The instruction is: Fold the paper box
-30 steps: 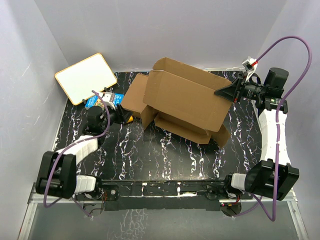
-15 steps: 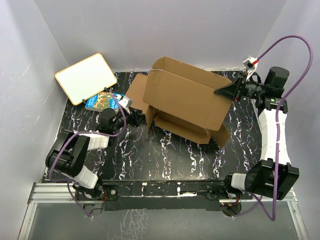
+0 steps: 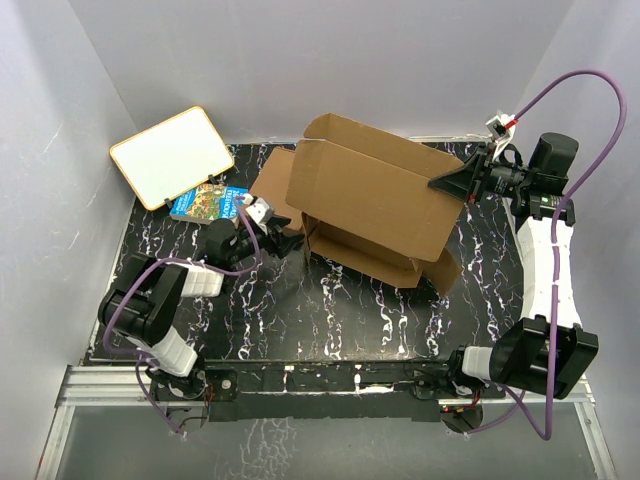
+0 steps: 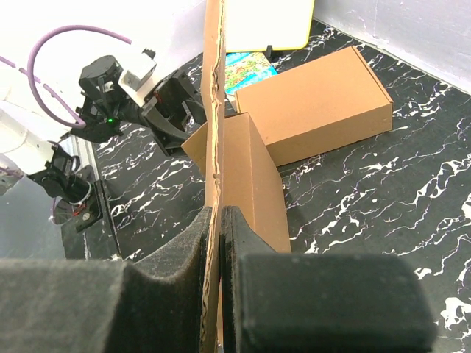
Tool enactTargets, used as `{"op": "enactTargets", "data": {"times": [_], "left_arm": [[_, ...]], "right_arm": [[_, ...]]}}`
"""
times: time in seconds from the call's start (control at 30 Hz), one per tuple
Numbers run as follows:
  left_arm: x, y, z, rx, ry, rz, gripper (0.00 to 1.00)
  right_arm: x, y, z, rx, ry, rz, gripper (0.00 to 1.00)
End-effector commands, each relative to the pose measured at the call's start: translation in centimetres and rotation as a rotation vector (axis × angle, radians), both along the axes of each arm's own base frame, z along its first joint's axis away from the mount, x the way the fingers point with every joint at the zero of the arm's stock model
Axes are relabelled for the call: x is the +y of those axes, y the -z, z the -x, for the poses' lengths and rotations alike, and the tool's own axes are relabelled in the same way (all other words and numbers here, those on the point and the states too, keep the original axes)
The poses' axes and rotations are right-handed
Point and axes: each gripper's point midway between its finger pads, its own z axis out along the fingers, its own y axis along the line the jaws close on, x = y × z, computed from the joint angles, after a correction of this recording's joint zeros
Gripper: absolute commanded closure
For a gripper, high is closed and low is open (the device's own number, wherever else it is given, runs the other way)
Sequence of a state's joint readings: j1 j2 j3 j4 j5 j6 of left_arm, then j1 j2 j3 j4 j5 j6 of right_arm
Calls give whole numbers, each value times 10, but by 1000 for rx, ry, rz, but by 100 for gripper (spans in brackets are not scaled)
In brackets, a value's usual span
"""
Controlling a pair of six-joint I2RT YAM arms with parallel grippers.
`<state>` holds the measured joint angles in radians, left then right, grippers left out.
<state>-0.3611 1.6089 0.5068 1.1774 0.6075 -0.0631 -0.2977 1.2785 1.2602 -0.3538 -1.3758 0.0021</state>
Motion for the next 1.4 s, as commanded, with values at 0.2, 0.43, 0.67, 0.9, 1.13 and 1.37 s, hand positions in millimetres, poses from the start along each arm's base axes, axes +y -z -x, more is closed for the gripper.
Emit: {"op": "enactTargets", "data": {"times": [0.2, 0.43, 0.67, 0.9, 1.13, 1.37], "left_arm": [[-20, -13, -11, -136, 29, -6, 38], [-28, -12, -20, -150, -7, 5, 39], [-31, -14, -32, -139, -68, 33, 41], [-40, -8, -34, -115, -75, 56, 48], [-44, -9, -40, -130, -129, 61, 50], [-51, -5, -46, -120, -176, 51, 66]], "right_arm": [[0, -7, 0, -64, -34, 3, 92], [0, -6, 1, -57, -44, -3, 92], [1, -3, 1, -49, -50, -8, 92], [1, -2, 2, -44, -54, -10, 92], [1, -1, 1, -38, -57, -14, 92], [1, -2, 1, -39, -57, -14, 92]]}}
